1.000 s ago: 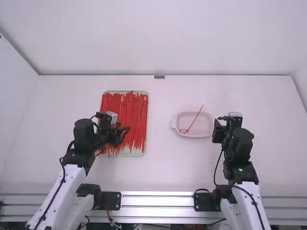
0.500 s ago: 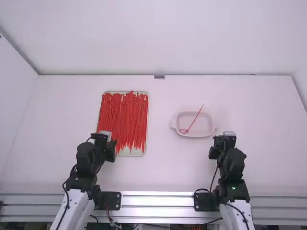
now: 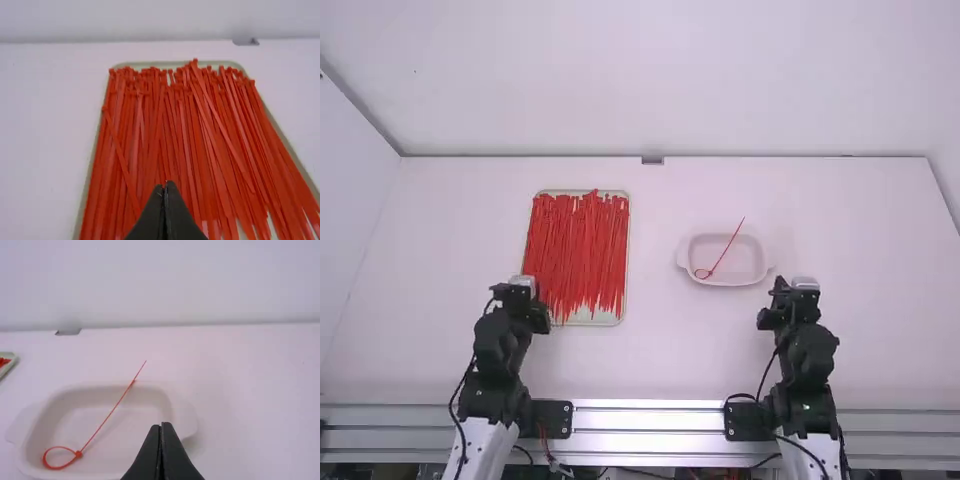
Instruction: Fasten the cable tie
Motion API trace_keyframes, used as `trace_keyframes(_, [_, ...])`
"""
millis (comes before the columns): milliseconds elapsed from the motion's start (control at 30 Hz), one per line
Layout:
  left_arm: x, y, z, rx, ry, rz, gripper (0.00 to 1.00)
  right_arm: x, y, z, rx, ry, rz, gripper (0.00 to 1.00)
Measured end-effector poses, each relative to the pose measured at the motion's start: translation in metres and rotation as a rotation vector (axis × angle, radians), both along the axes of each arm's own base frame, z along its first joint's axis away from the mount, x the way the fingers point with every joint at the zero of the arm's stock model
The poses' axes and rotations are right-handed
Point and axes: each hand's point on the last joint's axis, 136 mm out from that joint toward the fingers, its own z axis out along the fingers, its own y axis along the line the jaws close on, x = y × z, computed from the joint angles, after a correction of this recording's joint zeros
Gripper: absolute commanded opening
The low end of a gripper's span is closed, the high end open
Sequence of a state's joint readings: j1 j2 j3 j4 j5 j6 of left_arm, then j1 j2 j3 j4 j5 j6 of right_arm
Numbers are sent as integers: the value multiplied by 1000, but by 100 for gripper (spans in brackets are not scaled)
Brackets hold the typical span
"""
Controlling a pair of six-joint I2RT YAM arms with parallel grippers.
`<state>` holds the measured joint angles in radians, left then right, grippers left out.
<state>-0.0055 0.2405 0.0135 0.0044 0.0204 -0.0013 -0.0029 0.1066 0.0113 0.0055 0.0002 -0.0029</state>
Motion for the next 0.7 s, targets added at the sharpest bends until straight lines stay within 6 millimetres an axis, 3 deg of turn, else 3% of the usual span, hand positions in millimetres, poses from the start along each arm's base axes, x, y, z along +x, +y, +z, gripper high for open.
trace_keyframes(300, [0, 2, 27, 3, -118, 12, 0, -3, 0, 21, -2, -95, 0, 0])
trace_keyframes(700, [-3, 3, 52, 3, -227, 18, 0, -3, 0, 22, -3, -98, 2, 0])
